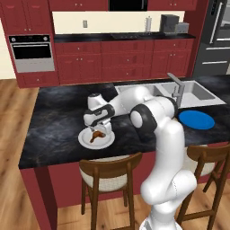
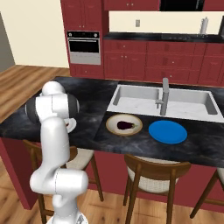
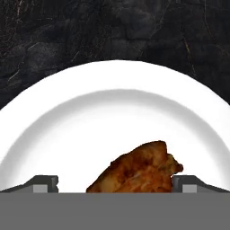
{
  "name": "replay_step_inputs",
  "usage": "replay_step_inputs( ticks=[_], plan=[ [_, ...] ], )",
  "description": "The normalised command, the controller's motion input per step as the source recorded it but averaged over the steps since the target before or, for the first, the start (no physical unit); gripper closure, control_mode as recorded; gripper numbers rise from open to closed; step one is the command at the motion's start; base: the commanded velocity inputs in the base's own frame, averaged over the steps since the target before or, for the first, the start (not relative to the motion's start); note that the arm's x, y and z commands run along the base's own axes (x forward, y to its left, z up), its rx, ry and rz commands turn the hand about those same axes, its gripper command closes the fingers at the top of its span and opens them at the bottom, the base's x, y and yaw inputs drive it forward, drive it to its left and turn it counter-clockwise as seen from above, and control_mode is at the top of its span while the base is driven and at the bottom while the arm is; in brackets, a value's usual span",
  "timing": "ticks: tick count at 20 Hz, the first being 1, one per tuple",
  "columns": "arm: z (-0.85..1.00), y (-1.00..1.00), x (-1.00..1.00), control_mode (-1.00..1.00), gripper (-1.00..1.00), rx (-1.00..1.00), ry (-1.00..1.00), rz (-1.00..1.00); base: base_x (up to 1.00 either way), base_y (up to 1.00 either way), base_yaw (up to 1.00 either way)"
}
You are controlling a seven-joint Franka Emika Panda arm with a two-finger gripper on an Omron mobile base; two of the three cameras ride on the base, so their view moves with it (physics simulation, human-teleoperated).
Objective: Pick the chicken drumstick and eggplant from their plates and place them in the bowl. Then put the bowl in the fridge.
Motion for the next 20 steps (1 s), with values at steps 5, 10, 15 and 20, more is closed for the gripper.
replay_step_inputs(
  ticks=[5, 10, 15, 20],
  plan=[
    [-0.11, 0.01, 0.06, -1.00, -1.00, 0.04, -0.04, 0.00, 0.00, 0.00, 0.00],
    [-0.19, 0.04, -0.01, -1.00, -1.00, 0.00, -0.03, -0.03, 0.00, 0.00, 0.00],
    [-0.17, 0.02, -0.02, -1.00, -1.00, 0.00, 0.00, -0.06, 0.00, 0.00, 0.00],
    [-0.34, 0.11, -0.14, -1.00, -1.00, 0.02, 0.00, -0.11, 0.00, 0.00, 0.00]
  ],
)
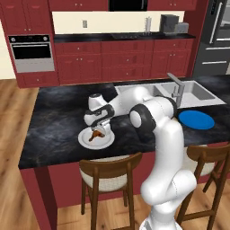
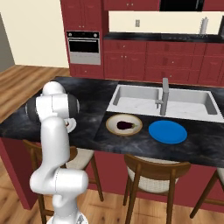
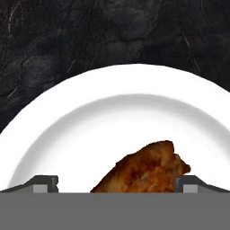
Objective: Pick the chicken drumstick and eggplant from their plates and place them in the bowl. Then put the bowl in the fridge.
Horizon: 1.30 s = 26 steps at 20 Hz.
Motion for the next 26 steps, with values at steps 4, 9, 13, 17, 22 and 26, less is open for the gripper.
replay_step_inputs(
  ticks=[4, 9, 13, 17, 22, 26],
  plan=[
    [-0.47, 0.12, -0.25, -1.00, 1.00, 0.00, 0.00, -0.06, 0.00, 0.00, 0.00],
    [-0.39, 0.04, -0.26, -1.00, 1.00, 0.00, 0.00, -0.02, 0.00, 0.00, 0.00],
    [-0.05, -0.02, -0.27, -1.00, 1.00, 0.01, -0.02, 0.00, 0.00, 0.00, 0.00],
    [0.37, -0.05, -0.23, -1.00, 1.00, 0.04, 0.00, 0.00, 0.00, 0.00, 0.00],
    [0.55, -0.14, -0.25, -1.00, 1.00, 0.09, 0.06, 0.07, 0.00, 0.00, 0.00],
    [0.48, -0.35, -0.22, -1.00, 1.00, 0.05, 0.01, 0.10, 0.00, 0.00, 0.00]
  ],
)
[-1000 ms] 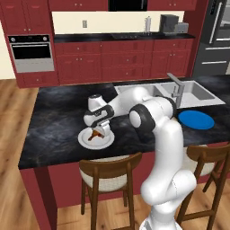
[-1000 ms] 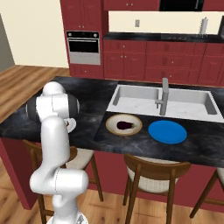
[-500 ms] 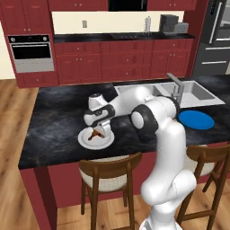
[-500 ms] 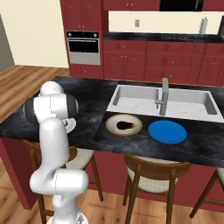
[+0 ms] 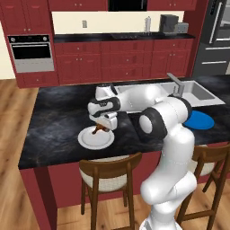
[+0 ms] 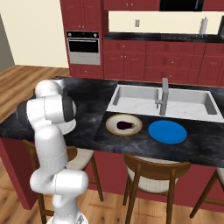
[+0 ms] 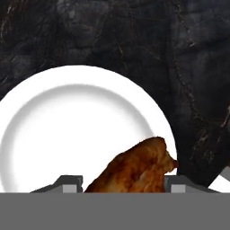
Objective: Pick the chicken drumstick and eggplant from their plates and place them in the bowl. Then put the bowl in the fridge.
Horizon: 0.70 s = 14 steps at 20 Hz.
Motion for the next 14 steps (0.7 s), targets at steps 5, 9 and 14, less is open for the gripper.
replay_step_inputs(
  ticks=[5, 9, 14],
  plan=[
    [0.39, -0.50, -0.19, -1.00, 1.00, 0.01, 0.00, 0.12, 0.00, 0.00, 0.00],
    [0.24, -0.59, -0.10, -1.00, 1.00, 0.00, 0.00, 0.11, 0.00, 0.00, 0.00],
    [0.15, -0.64, 0.00, -1.00, 1.00, 0.00, 0.00, 0.00, 0.00, 0.00, 0.00]
  ],
)
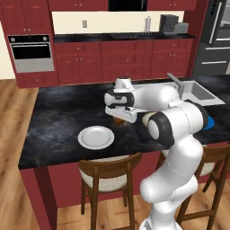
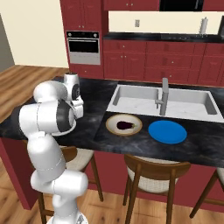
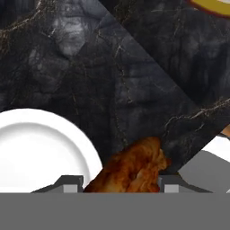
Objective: Pick the chicken drumstick and eggplant from their plates and place them in the bowl. Then put the bowl in the fridge.
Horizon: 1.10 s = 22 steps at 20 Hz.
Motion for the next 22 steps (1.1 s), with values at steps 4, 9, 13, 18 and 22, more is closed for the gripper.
replay_step_inputs(
  ticks=[4, 9, 13, 18, 22],
  plan=[
    [0.08, -0.69, 0.00, -1.00, 1.00, 0.00, 0.00, -0.01, 0.00, 0.00, 0.00],
    [0.09, -0.71, 0.00, -1.00, 1.00, 0.00, 0.00, -0.08, 0.00, 0.00, 0.00],
    [0.06, -0.72, 0.00, -1.00, 1.00, 0.00, 0.00, -0.11, 0.00, 0.00, 0.00],
    [0.00, -0.69, 0.06, -1.00, 1.00, 0.00, 0.00, -0.19, 0.00, 0.00, 0.00],
    [0.00, -0.66, 0.06, -1.00, 1.00, -0.02, 0.00, -0.22, 0.00, 0.00, 0.00]
  ],
)
